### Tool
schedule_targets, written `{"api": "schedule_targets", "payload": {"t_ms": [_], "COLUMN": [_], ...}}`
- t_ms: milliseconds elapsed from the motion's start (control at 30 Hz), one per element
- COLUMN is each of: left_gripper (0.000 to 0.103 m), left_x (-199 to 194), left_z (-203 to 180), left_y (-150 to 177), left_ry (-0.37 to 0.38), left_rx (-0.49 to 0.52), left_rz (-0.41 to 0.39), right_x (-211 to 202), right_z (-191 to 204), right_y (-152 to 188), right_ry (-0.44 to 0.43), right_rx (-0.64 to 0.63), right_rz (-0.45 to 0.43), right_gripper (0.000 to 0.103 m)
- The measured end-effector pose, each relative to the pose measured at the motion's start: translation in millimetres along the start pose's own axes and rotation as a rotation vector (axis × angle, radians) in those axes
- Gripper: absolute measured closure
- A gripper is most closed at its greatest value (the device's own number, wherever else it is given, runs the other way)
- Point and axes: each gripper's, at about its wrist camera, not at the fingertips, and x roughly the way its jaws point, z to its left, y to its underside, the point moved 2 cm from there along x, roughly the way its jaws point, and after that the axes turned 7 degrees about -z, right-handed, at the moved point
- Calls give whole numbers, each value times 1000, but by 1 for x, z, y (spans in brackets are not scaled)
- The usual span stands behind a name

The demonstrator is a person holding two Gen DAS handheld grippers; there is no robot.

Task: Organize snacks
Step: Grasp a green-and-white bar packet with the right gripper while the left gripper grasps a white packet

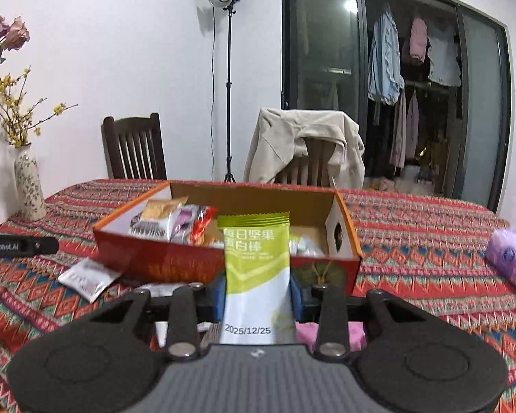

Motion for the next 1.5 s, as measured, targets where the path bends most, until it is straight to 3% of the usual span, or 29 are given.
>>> {"api": "schedule_targets", "payload": {"t_ms": [267,700,800,900,1333,1433,1500], "left_gripper": [0,0,0,0,0,15,30], "left_x": [21,65,77,85,86,83,78], "left_z": [-7,-36,-40,-36,-33,-32,-30], "left_y": [-1,15,25,32,33,32,31], "left_ry": [-7,36,12,18,33,32,36], "left_rx": [20,138,165,144,128,120,100], "left_rz": [65,204,248,278,256,239,223], "right_x": [35,38,37,37,37,37,37], "right_z": [-9,-22,-22,-21,-17,-17,-17], "right_y": [4,18,18,20,22,22,22], "right_ry": [-21,-21,-21,-23,-41,-41,-41], "right_rx": [38,82,81,80,71,70,71], "right_rz": [-35,-30,-32,-28,-6,-7,-6], "right_gripper": [68,68,67,67,67,67,67]}}
